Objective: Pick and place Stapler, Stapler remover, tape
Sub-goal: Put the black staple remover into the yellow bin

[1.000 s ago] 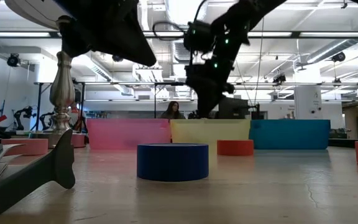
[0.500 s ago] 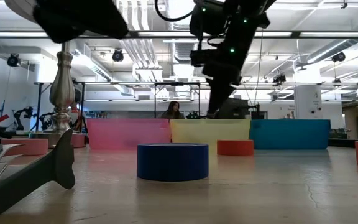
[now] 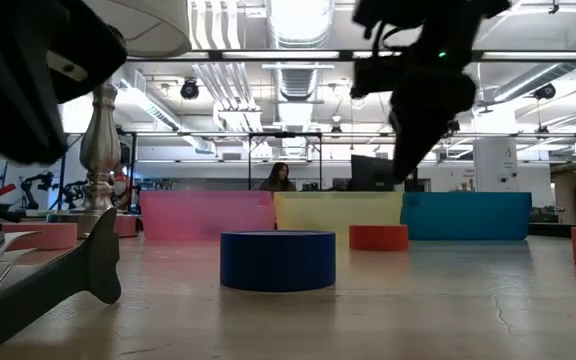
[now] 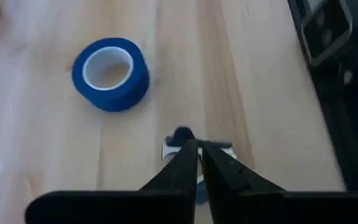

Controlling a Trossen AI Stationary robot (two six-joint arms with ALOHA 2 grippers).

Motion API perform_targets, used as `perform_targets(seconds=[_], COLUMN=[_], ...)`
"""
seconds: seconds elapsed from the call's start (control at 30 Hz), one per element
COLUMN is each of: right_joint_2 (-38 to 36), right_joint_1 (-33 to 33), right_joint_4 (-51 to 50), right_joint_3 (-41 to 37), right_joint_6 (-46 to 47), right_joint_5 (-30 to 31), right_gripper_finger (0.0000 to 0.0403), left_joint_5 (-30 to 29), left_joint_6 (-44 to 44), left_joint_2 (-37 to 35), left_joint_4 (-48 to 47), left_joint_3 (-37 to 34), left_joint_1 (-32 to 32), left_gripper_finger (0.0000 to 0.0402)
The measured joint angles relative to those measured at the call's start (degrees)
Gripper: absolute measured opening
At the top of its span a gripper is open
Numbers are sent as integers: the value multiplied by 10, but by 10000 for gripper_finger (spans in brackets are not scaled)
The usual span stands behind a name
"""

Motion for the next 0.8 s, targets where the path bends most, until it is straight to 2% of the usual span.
perform_targets(seconds=[0.2,0.3,0.43,0.6,0.8], right_joint_2=[-57,-83,-111,-126,-129], right_joint_1=[39,48,51,52,52], right_joint_4=[11,27,53,73,79], right_joint_3=[-56,-80,-107,-131,-151], right_joint_6=[56,75,90,103,133], right_joint_5=[1,2,2,1,-45], right_gripper_finger=[150,152,151,145,139], left_joint_5=[8,27,90,80,80], left_joint_6=[180,229,233,220,198], left_joint_2=[5,5,5,5,5], left_joint_4=[-1,-1,-1,-1,-2], left_joint_3=[0,-1,-3,-3,-3], left_joint_1=[-4,-4,1,10,35], left_gripper_finger=[28,28,28,28,28])
